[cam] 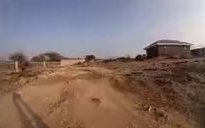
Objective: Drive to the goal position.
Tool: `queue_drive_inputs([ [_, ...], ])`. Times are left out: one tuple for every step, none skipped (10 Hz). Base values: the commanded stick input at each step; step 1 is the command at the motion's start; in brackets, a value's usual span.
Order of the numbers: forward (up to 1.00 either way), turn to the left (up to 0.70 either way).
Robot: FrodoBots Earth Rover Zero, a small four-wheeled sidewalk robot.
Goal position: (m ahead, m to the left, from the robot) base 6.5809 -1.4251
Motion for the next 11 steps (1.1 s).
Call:
queue_drive_inputs([
  [0.7,0.27],
  [0.7,0.35],
  [0.7,0.23],
  [0.7,0.0],
  [0.7,0.0],
  [0.7,0.0],
  [0.7,0.0],
  [0.7,0.0],
  [0.7,0.33],
  [0.7,0.35],
  [0.7,0.1],
])
